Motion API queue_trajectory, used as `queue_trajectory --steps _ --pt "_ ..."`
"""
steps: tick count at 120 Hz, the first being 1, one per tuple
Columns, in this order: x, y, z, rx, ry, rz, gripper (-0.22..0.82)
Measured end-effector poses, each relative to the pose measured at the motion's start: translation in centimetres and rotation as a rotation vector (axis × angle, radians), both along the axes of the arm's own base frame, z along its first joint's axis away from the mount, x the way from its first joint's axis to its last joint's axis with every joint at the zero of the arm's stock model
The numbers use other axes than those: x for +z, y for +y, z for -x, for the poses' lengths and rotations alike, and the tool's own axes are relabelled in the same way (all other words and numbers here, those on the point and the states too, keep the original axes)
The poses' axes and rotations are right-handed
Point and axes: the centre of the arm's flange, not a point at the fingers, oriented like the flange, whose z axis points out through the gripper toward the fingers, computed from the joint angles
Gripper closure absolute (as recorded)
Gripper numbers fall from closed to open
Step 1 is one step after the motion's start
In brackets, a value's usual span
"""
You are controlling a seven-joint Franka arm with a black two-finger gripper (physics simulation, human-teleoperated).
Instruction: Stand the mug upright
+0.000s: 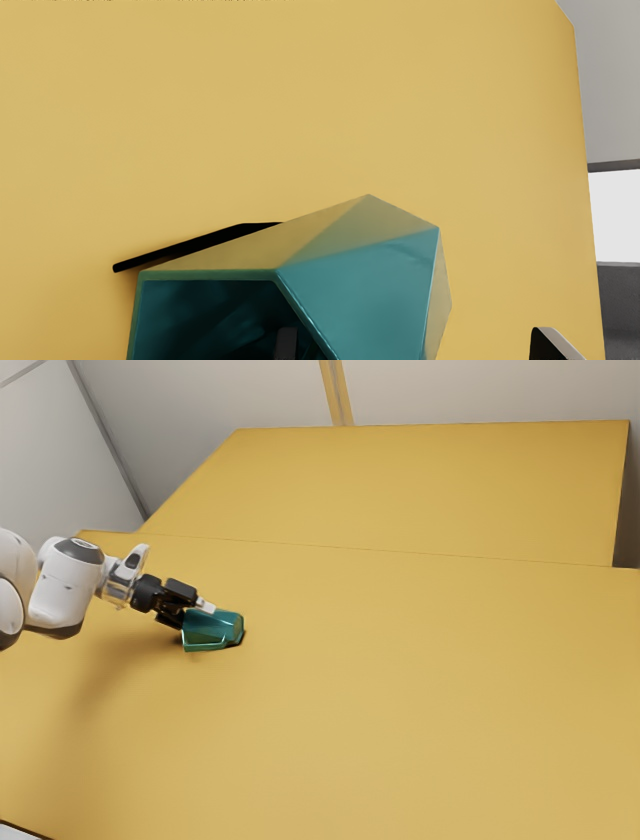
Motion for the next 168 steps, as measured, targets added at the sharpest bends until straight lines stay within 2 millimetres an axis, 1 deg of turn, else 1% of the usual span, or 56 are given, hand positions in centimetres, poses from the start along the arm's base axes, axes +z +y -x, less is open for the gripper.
queue_trajectory --steps 35,57,79,92,105,119,139,148,158,168 --pt "0.2 -0.1 -0.1 -0.006 -0.01 -0.001 0.45" --pt "0.5 -0.1 -0.2 -0.008 -0.018 -0.004 0.62" --pt "1.8 -0.7 -0.5 -0.019 -0.037 -0.015 0.72" --pt "3.4 -1.4 -0.7 -0.034 -0.058 -0.028 0.75" --pt "5.5 -2.9 -1.0 -0.062 -0.083 -0.048 0.75" --pt "8.5 -5.7 -1.5 -0.123 -0.112 -0.095 0.75" --pt "11.9 -9.3 -1.6 -0.192 -0.122 -0.196 0.77" --pt "13.0 -10.7 -1.4 -0.227 -0.118 -0.243 0.77" --pt "13.5 -12.1 -0.9 -0.264 -0.099 -0.287 0.78" --pt "14.4 -13.3 -0.6 -0.304 -0.085 -0.344 0.78"
